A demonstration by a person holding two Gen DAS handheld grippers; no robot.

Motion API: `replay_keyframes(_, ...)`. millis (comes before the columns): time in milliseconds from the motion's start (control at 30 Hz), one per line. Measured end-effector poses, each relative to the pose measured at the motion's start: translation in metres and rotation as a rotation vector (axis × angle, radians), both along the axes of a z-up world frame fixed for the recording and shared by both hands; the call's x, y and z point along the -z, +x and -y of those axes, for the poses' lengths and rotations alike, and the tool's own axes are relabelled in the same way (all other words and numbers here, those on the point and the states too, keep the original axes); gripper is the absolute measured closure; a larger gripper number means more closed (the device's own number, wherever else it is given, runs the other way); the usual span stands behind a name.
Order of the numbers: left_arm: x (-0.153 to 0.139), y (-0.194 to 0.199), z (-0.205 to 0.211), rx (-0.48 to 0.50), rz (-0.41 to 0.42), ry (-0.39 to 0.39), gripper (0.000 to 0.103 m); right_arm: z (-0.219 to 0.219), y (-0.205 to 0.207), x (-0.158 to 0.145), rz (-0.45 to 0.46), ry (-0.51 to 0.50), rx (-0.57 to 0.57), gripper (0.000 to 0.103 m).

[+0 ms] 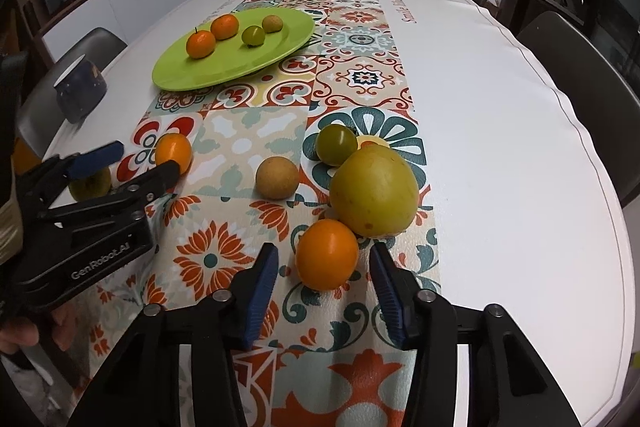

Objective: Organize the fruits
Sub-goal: 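Grasp a tangerine with the left tool while the right tool grasps another tangerine, then carry both held tangerines over the green plate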

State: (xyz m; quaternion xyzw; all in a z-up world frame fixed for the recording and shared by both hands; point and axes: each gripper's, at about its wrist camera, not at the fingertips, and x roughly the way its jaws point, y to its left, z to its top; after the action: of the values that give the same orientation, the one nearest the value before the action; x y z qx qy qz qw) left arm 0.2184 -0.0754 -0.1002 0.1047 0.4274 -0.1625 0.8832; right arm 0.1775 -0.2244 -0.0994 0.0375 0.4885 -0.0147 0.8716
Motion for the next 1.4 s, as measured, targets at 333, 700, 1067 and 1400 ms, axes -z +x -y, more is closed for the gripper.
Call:
replay_keyframes(333, 0.003, 0.01, 0.012, 0.037, 0.012, 0.042, 0.056, 0.001, 0.003, 0.007, -0.026, 0.01, 0.0, 0.067)
replay_keyframes(700, -0.007, 0.001, 0.011, 0.061, 0.009, 0.037, 0.069, 0.003, 0.001, 0.008, -0.023, 0.026, -0.01, 0.069)
replay_keyframes(1067, -0.038, -0.029, -0.002, 0.036, 0.051, -0.012, 0.069, -0.006, -0.012, -0.014, 0.049, 0.051, -0.062, 0.069)
replay_keyframes(1400, -0.069, -0.048, -0.014, 0.001, 0.118, -0.029, 0.069, -0.015, -0.021, -0.047, 0.139, 0.076, -0.116, 0.069)
